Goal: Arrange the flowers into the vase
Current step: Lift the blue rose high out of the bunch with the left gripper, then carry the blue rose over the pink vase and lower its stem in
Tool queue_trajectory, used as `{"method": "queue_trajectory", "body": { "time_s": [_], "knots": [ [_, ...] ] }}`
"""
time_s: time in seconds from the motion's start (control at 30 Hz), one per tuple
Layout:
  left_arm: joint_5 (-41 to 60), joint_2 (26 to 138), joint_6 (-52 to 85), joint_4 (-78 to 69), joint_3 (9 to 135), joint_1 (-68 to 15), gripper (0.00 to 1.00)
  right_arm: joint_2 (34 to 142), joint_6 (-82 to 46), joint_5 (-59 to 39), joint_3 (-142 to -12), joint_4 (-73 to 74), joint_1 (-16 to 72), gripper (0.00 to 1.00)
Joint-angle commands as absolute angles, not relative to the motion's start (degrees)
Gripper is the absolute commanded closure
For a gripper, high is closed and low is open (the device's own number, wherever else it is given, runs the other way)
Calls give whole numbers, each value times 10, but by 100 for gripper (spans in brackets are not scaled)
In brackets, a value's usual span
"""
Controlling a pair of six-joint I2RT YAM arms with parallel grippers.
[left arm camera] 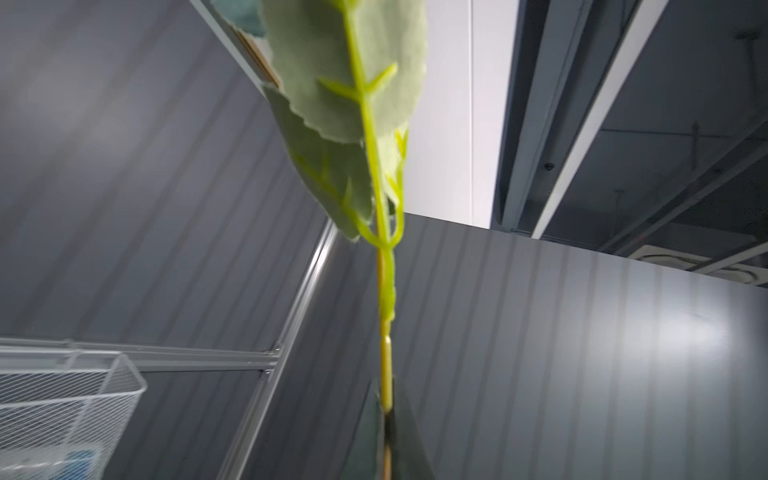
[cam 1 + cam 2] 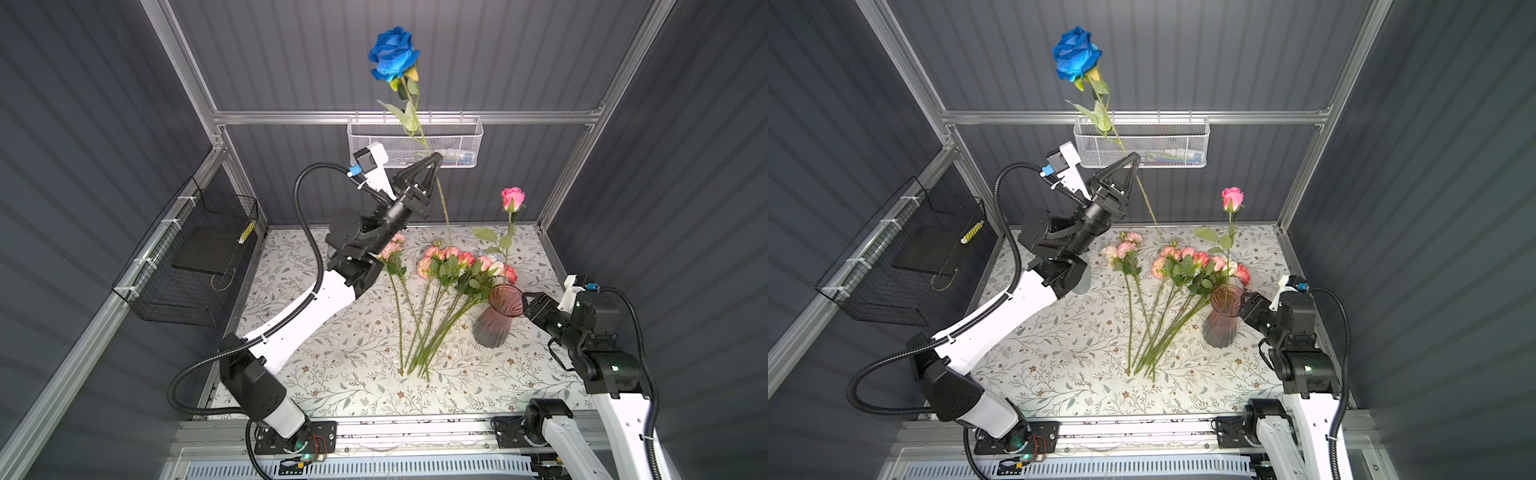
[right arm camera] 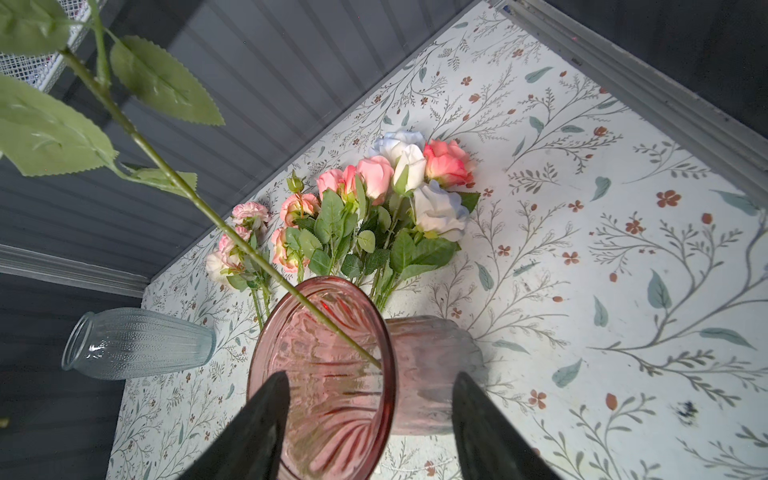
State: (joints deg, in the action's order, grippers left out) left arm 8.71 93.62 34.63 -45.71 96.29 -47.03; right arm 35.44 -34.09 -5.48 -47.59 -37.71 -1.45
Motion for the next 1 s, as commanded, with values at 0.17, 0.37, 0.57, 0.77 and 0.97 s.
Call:
{"method": "queue_trajectory", "body": {
  "time_s": [0.17,0.37,0.57,0.77,0.97],
  "knots": [
    [105,1040,385,-516,1023,-521,100,334,-336,-33,-479,-387,-14,36],
    [95,1091,380,-537,1025,-539,100,323,-328,-26,-476,-396,-14,36],
    [92,1122,390,-536,1044,-541,100,315,-322,-24,-472,-400,-14,36],
    [125,1111,382,-467,1078,-542,100,317,-320,-26,-468,-397,-14,36],
    [178,1090,322,-277,1157,-542,100,320,-323,-30,-465,-392,-14,36]
  ]
}}
